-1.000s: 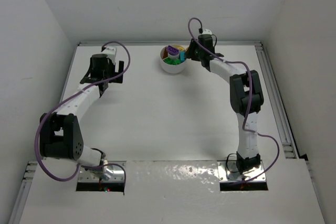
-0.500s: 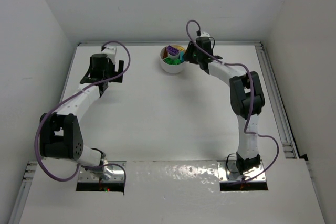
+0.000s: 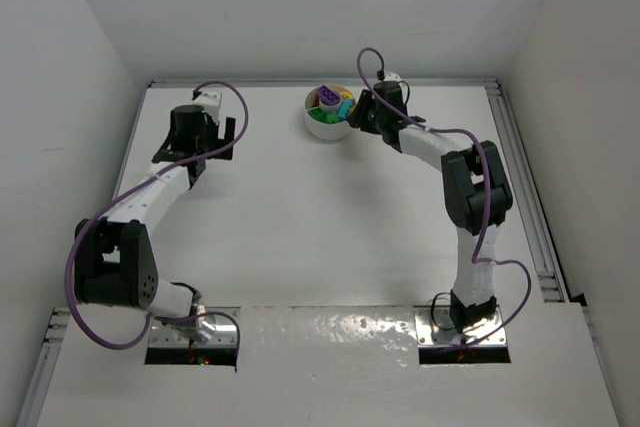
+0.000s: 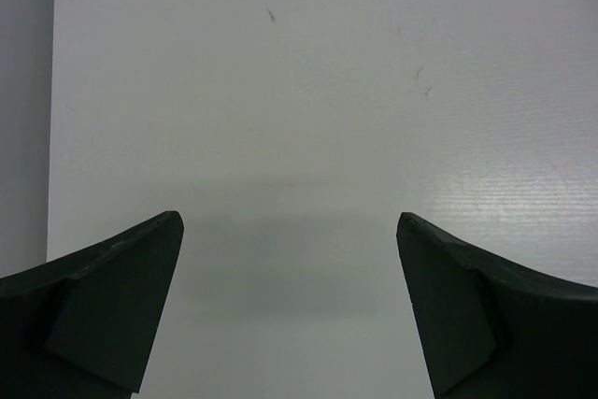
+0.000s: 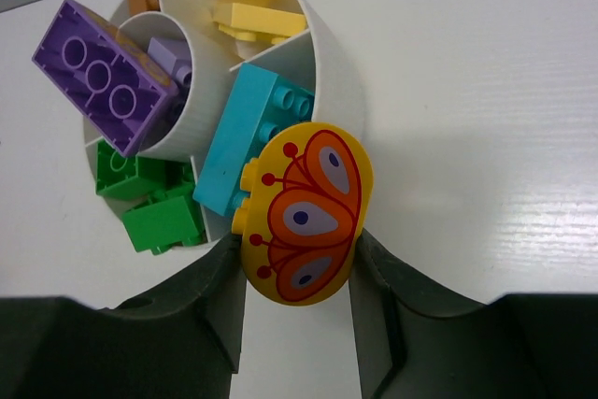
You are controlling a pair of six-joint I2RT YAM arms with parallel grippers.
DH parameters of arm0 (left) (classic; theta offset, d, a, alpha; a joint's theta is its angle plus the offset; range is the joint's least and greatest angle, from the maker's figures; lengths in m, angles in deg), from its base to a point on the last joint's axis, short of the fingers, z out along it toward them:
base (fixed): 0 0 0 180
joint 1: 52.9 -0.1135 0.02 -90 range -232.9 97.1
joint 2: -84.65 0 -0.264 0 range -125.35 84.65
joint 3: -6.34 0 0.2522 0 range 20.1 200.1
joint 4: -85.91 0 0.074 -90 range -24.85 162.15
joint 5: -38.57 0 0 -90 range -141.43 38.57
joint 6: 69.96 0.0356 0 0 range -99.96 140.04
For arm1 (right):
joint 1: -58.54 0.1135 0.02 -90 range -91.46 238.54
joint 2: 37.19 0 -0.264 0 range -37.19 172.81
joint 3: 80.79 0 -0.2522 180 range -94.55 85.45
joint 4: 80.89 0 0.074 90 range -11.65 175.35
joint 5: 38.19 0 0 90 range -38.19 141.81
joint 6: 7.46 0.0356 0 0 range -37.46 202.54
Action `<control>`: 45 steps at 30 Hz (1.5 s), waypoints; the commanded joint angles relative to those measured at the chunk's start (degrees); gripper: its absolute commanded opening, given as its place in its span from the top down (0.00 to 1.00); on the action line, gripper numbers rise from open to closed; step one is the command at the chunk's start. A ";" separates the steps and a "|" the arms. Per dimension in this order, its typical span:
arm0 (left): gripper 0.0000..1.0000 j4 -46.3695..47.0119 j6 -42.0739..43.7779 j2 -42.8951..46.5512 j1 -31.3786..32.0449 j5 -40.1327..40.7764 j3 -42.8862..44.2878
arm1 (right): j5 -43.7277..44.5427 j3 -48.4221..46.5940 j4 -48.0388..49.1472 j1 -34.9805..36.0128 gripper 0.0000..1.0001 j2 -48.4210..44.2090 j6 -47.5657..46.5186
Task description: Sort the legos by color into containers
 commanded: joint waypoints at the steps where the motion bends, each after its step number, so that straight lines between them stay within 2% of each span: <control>1: 0.03 3.03 0.53 2.30 0.18 0.31 -0.29 | -1.25 1.15 3.07 1.54 1.00 -3.71 1.77; 21: 0.02 3.99 1.06 3.09 0.18 1.01 -0.90 | -2.30 4.23 4.13 6.55 1.00 -3.71 5.72; 34: 0.01 4.26 1.50 3.71 0.18 1.19 -1.52 | -6.26 1.42 0.62 8.48 1.00 -5.20 3.09; 36: 0.01 4.26 1.59 3.88 0.18 1.36 -1.61 | -7.22 1.77 -0.26 7.09 1.00 -7.04 2.47; 38: 0.01 4.43 1.59 4.15 0.18 1.54 -1.87 | -12.57 1.51 -0.70 4.11 1.00 -7.84 3.17; 40: 0.01 4.78 1.50 4.50 0.18 1.63 -2.31 | -18.61 -1.29 -2.45 1.82 1.00 -7.76 4.05; 45: 0.01 5.31 1.24 4.68 0.10 1.89 -2.93 | -24.18 -13.50 -11.77 -3.82 1.00 -2.94 0.98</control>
